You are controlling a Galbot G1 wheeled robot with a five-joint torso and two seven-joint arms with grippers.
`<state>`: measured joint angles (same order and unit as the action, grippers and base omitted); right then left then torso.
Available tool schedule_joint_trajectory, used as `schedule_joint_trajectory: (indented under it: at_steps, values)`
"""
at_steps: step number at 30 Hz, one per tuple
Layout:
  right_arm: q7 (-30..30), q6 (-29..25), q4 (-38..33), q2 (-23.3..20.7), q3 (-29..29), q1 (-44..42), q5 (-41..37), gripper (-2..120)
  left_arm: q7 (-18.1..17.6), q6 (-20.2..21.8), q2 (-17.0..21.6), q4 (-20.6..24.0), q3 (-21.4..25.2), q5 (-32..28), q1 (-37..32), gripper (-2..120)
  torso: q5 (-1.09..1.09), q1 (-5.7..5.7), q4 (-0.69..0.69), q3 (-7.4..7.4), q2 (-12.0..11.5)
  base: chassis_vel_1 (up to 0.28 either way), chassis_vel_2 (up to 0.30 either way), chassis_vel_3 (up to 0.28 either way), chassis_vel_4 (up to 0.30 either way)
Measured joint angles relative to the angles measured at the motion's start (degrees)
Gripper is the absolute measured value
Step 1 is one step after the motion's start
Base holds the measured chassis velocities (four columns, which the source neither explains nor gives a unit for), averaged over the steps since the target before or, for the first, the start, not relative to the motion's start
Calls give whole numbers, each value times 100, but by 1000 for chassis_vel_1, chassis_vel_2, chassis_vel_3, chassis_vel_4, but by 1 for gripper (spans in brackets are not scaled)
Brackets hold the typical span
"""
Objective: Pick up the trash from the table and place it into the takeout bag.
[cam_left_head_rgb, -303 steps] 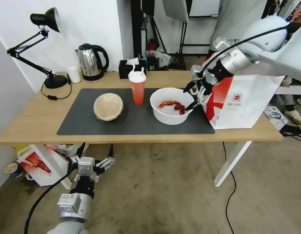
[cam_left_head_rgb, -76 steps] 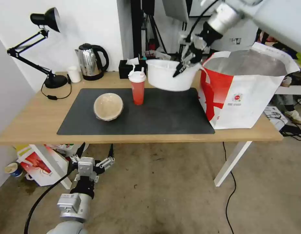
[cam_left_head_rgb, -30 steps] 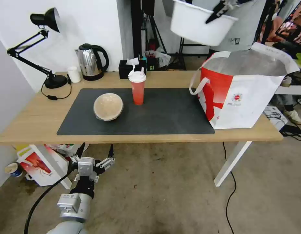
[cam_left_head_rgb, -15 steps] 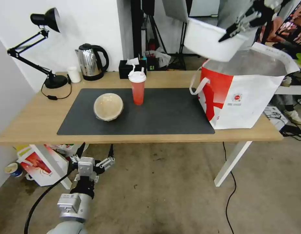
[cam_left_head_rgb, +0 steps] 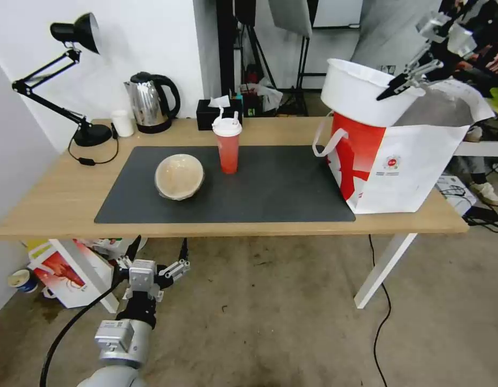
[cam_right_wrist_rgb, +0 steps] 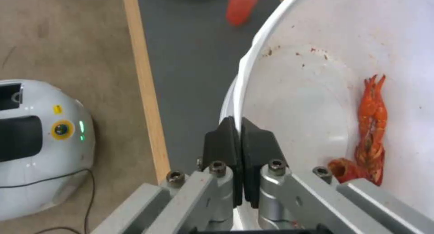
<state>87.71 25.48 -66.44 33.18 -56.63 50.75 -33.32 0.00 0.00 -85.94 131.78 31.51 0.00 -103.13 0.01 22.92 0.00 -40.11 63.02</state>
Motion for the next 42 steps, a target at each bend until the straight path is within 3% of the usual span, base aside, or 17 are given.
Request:
schedule_joint_trajectory:
  at_steps: [14,25,42]
  values:
    - [0,-140,194,-124,150,-72,112,0,0,0,0,0,0,0,0,100,-1,0,0,0,0,0,0,0,0]
    - [0,-329,557,30,456,-174,404,0,0,0,0,0,0,0,0,100,-1,0,0,0,0,0,0,0,0]
    - [0,-485,694,108,996,-872,823,0,0,0,0,0,0,0,0,100,-1,0,1,0,0,0,0,0,0]
